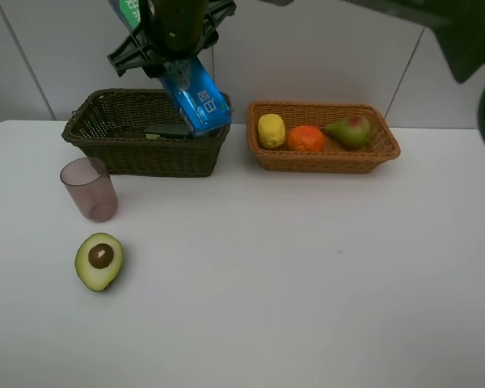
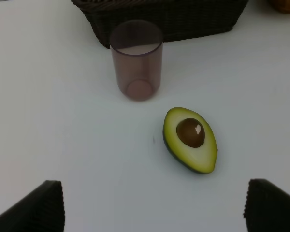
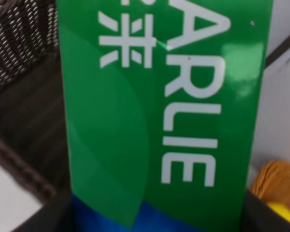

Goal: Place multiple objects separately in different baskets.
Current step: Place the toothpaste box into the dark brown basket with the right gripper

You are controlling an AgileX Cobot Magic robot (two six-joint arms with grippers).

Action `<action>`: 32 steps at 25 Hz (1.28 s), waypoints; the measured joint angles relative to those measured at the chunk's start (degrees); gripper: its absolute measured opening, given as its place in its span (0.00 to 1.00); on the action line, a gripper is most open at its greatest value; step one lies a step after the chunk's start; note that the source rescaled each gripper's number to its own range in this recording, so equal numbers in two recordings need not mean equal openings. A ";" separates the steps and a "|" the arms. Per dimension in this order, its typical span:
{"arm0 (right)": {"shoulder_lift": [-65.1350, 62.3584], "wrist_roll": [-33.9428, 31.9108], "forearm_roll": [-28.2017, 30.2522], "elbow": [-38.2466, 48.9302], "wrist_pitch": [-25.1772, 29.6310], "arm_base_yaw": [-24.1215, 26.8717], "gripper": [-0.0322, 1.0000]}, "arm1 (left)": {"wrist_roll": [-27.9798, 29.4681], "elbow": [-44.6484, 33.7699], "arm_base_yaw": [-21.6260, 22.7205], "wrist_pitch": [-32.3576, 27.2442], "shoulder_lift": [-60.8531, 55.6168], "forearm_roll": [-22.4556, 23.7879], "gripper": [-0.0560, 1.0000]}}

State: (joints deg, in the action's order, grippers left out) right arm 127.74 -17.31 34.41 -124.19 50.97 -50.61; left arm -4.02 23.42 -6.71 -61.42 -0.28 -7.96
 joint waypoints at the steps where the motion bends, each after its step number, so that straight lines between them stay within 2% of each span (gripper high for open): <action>1: 0.56 0.00 1.25 0.00 -1.16 0.05 0.38 | 0.00 0.00 0.00 0.00 0.00 0.00 0.98; 11: 4.55 -1.32 7.55 0.00 -12.42 2.15 0.38 | 0.00 0.00 0.00 0.00 0.00 0.00 0.98; 25: 9.74 -1.50 8.16 0.00 -23.53 6.68 0.38 | 0.00 0.00 0.00 0.00 0.00 0.00 0.98; 32: 11.26 -2.56 8.21 0.00 -26.53 7.97 0.38 | 0.00 0.00 0.00 0.00 0.00 0.00 0.98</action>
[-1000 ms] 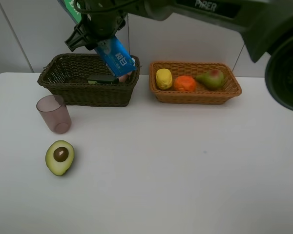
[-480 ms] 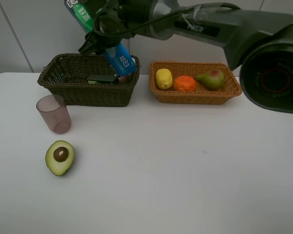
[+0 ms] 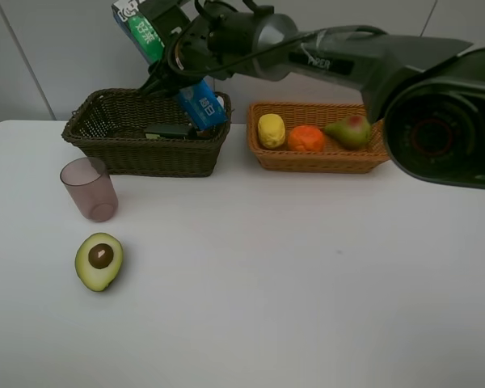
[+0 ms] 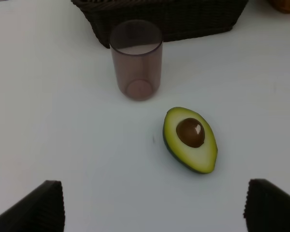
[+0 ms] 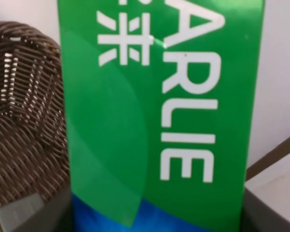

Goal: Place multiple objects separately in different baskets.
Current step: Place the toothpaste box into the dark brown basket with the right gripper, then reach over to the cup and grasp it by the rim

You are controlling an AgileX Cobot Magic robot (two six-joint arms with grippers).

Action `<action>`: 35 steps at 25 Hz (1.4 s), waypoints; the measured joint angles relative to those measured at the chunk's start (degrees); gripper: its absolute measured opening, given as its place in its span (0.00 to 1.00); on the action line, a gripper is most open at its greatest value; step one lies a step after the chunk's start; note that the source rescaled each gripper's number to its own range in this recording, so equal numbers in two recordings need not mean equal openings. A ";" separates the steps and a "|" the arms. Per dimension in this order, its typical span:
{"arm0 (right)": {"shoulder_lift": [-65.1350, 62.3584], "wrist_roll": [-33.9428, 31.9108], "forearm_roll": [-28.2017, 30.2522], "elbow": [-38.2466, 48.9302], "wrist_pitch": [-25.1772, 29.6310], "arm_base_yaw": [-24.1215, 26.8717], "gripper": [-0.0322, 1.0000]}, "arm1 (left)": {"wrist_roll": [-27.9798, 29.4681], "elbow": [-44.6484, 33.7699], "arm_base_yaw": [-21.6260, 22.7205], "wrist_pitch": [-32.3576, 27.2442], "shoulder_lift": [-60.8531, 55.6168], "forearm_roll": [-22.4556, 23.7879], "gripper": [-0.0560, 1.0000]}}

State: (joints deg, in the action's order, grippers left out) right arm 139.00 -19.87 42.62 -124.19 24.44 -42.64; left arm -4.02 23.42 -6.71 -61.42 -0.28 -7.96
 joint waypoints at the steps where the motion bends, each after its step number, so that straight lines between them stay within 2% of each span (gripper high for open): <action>1: 0.07 -0.06 0.06 0.00 -0.26 0.06 0.38 | 0.00 0.00 0.00 0.00 0.00 0.00 0.98; 14: 0.33 -1.53 0.51 0.00 -1.28 0.11 0.38 | 0.00 0.00 0.00 0.00 0.00 0.00 0.98; 16: 0.33 -1.53 1.62 0.00 -1.32 0.11 0.49 | 0.00 0.00 0.00 0.00 0.00 0.00 0.98; 19: 0.27 -1.53 3.15 -0.11 -1.39 0.11 0.80 | 0.00 0.00 0.00 0.00 0.00 0.00 0.98; 22: 0.27 -1.65 3.43 -0.11 -1.39 0.11 0.95 | 0.00 0.00 0.00 0.00 0.00 0.00 0.98; 25: 0.27 -2.47 3.43 -0.11 -1.39 0.11 0.99 | 0.00 0.00 0.00 0.00 0.00 0.00 0.98; 35: 0.27 -2.65 4.09 -0.11 -1.18 0.11 0.99 | 0.00 0.00 0.00 0.00 0.00 0.00 0.98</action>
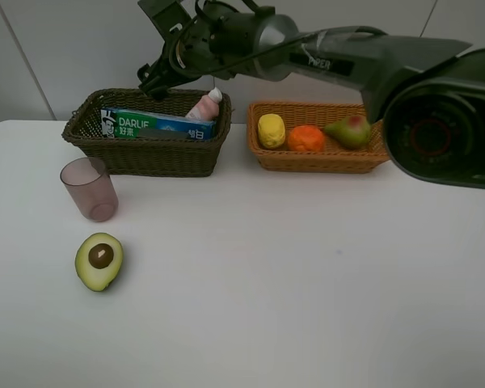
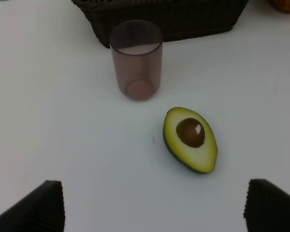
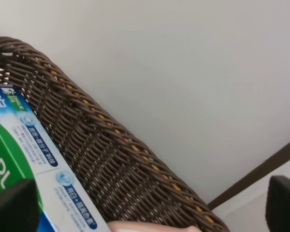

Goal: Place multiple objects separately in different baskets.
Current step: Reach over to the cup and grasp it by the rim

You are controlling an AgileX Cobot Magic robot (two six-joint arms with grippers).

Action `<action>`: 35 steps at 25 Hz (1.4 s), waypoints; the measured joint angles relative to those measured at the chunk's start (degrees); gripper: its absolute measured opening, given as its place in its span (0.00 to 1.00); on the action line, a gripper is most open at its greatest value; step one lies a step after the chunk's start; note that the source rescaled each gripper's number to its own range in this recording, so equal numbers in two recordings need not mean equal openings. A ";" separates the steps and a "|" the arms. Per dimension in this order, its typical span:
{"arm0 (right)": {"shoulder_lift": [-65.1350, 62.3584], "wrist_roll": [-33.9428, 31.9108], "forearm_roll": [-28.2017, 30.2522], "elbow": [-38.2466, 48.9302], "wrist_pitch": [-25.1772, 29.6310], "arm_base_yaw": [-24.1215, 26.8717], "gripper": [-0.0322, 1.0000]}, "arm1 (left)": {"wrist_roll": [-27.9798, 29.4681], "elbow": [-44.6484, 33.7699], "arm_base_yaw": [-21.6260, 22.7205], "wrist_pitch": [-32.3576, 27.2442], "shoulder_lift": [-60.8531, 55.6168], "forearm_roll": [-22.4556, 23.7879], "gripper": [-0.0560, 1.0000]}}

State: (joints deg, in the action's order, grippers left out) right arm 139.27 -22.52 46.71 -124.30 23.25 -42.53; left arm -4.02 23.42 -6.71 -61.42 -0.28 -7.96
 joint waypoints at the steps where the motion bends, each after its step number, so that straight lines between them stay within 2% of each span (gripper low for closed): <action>1: -0.04 0.00 0.00 0.00 0.27 0.00 1.00 | 0.00 0.00 0.00 0.00 0.00 0.00 0.98; 10: -2.33 0.00 -0.17 -0.11 6.21 -1.09 1.00 | 0.00 0.00 0.00 0.00 0.00 0.00 0.98; 17: -4.82 -0.11 -2.90 -0.11 10.43 -3.32 1.00 | 0.00 0.00 0.00 0.00 0.00 0.00 0.98; 25: -9.66 -4.30 -5.78 -0.11 20.29 -5.80 1.00 | 0.00 0.00 0.00 0.00 0.00 0.00 0.98; 29: -11.19 -4.76 -9.21 -0.11 24.72 -6.78 1.00 | 0.00 0.00 0.00 0.00 0.00 0.00 0.98; 35: -11.52 -4.91 -10.79 -0.11 31.35 -9.70 1.00 | 0.00 0.00 0.00 0.00 0.00 0.00 0.98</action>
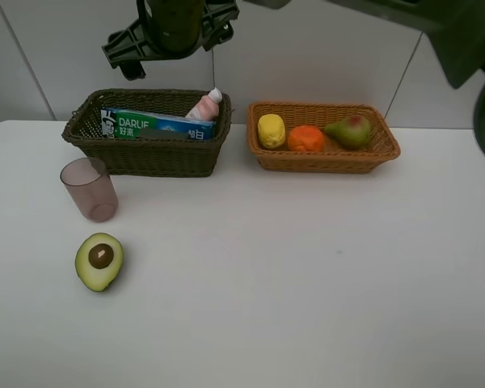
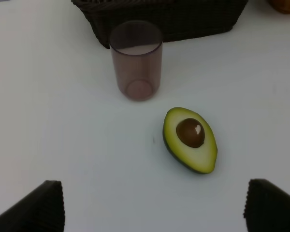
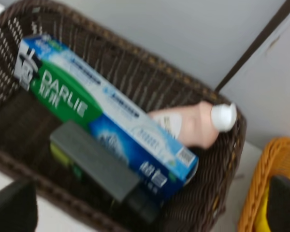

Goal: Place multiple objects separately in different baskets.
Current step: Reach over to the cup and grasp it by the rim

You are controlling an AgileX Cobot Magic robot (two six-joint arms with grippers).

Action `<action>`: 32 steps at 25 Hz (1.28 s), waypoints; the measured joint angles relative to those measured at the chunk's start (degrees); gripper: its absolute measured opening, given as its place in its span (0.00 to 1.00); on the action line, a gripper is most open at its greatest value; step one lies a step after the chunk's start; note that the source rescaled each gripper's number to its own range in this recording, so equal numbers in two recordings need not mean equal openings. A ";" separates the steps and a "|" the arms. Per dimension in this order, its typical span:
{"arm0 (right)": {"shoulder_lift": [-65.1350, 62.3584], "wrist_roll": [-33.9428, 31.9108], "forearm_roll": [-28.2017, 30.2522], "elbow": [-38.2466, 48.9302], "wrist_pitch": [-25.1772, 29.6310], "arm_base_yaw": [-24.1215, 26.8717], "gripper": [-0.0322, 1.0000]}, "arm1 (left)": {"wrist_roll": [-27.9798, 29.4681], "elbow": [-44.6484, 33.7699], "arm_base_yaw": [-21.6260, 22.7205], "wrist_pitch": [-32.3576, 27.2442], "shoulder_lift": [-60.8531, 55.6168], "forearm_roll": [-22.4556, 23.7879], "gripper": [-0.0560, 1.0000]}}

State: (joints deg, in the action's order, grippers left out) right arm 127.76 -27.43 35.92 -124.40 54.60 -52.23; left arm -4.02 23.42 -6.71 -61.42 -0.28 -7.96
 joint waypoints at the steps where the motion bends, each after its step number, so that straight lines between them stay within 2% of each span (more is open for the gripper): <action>1: 0.00 0.00 -0.66 0.00 1.07 -0.44 1.00 | 0.00 0.00 0.00 0.00 0.00 0.00 0.98; 8: -0.46 0.00 -2.89 0.00 5.63 -1.78 1.00 | 0.00 0.00 0.00 0.00 0.00 0.00 0.98; 19: -6.99 0.77 -2.50 0.00 14.52 -1.72 1.00 | 0.00 0.00 0.00 0.00 0.00 0.00 0.98; 25: -11.95 5.00 -2.62 0.66 14.97 -1.72 1.00 | 0.00 0.00 0.00 0.00 0.00 0.00 0.98; 28: -16.54 5.60 -2.64 5.15 14.97 -1.72 1.00 | 0.00 0.00 0.00 0.00 0.00 0.00 0.98; 32: -25.18 4.45 -2.50 17.52 14.23 -1.72 1.00 | 0.00 0.00 0.00 0.00 0.00 0.00 0.98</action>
State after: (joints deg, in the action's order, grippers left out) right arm 102.58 -22.98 33.42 -106.88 68.83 -53.95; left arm -4.02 23.42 -6.71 -61.42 -0.28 -7.96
